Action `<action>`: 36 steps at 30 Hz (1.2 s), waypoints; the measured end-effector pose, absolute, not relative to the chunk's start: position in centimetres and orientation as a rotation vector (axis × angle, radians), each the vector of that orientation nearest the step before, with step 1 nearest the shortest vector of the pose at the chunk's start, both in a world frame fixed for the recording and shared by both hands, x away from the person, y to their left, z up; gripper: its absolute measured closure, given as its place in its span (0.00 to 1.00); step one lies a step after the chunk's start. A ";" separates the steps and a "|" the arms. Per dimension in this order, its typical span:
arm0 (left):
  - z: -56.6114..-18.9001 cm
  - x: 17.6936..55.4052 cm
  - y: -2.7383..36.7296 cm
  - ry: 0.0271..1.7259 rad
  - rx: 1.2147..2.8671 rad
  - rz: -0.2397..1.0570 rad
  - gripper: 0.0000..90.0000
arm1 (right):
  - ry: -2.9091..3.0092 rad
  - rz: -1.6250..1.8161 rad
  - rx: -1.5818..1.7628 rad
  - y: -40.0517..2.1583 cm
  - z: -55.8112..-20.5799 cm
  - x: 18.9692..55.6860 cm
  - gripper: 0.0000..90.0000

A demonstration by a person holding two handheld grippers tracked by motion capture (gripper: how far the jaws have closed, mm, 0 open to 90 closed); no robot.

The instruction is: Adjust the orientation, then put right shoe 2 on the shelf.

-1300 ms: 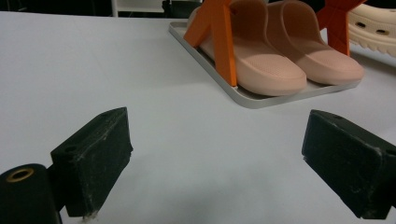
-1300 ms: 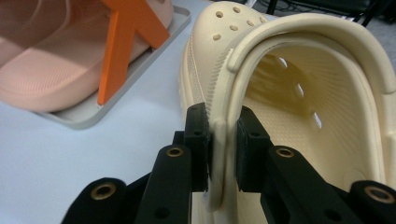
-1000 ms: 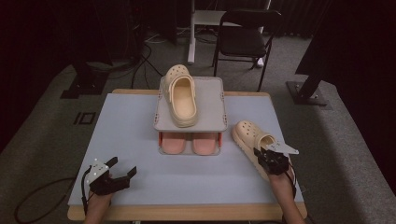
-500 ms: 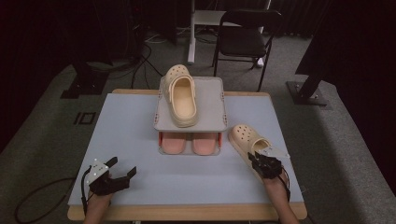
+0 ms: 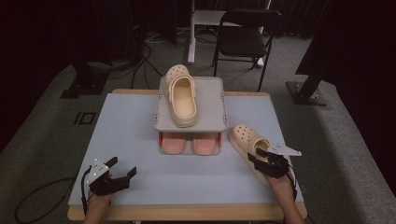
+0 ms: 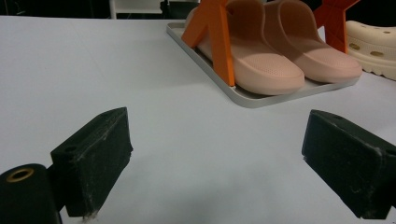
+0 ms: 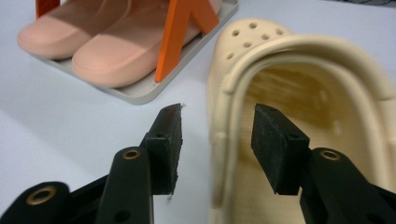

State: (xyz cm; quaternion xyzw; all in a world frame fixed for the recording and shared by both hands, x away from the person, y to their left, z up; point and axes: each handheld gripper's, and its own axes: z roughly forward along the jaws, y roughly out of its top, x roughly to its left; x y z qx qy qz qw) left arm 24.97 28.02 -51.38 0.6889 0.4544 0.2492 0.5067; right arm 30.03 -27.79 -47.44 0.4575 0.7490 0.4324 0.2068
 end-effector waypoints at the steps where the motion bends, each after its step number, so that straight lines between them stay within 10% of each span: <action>1: -51.4 25.0 28.0 1.096 1.660 0.599 0.09 | 2.075 1.218 1.277 -28.1 -47.3 30.0 0.55; 26: -51.5 25.1 27.9 1.092 1.669 0.590 0.09 | 1.994 1.161 1.381 -33.6 -47.7 33.0 0.58; 36: -51.5 25.1 28.0 1.093 1.668 0.592 0.09 | 2.092 1.108 1.361 -32.7 -48.8 35.1 0.78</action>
